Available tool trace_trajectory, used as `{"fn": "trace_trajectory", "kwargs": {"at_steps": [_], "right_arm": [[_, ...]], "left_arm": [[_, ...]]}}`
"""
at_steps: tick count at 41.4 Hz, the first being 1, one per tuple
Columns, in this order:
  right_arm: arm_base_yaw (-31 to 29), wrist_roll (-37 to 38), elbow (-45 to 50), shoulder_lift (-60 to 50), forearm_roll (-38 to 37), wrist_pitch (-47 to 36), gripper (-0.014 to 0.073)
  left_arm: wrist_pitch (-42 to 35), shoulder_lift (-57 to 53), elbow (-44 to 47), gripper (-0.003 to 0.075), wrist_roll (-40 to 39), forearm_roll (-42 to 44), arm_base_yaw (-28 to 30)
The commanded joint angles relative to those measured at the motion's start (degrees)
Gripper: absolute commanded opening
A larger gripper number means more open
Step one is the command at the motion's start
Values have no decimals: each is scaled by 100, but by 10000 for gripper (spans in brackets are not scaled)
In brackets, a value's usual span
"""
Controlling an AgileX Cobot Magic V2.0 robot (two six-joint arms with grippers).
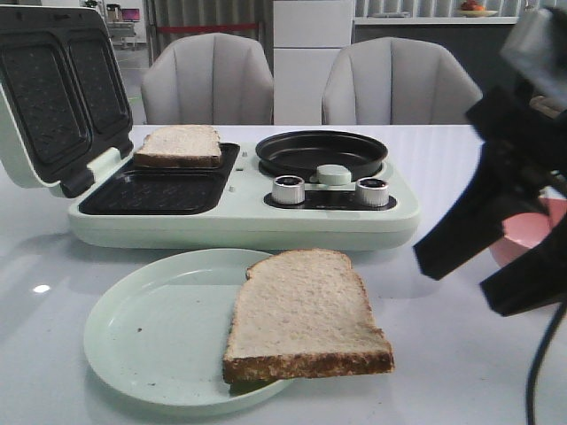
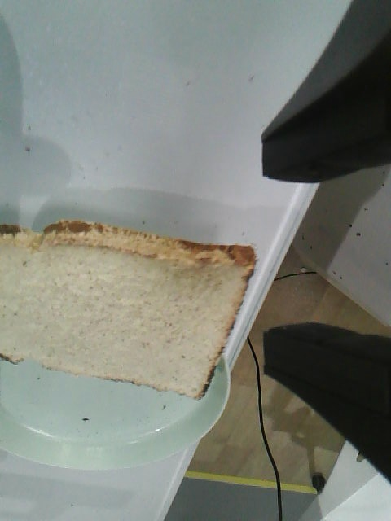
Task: Make breakfast with bread and shrimp
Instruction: 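Reach the right gripper to the remaining bread slice and grasp it, then carry the bread slice over and lay it in the nearer press plate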
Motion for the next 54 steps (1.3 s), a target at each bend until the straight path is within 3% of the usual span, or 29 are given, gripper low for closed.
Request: {"fn": "trace_trajectory", "kwargs": {"at_steps": [1, 20, 22, 29, 35, 46, 54], "right_arm": [[88, -446, -438, 467, 693, -34, 499], [457, -738, -1758, 2456, 868, 264, 493], [457, -743, -1823, 2491, 862, 374, 459], [445, -877, -1840, 2351, 772, 377, 192], [445, -945, -1840, 1995, 747, 402, 78], [464, -945, -2023, 1087, 999, 453, 69], [830, -1034, -2833, 1273, 1275, 32, 69]], "left_arm": [[-557, 1, -146, 436, -16, 86, -38], [-634, 1, -146, 436, -16, 86, -38], [-634, 1, -146, 436, -16, 86, -38], [-634, 1, -146, 436, -16, 95, -38], [-634, 1, -146, 436, -16, 138, -38], [-634, 1, -146, 436, -16, 138, -38], [-634, 1, -146, 436, -16, 138, -38]]}}
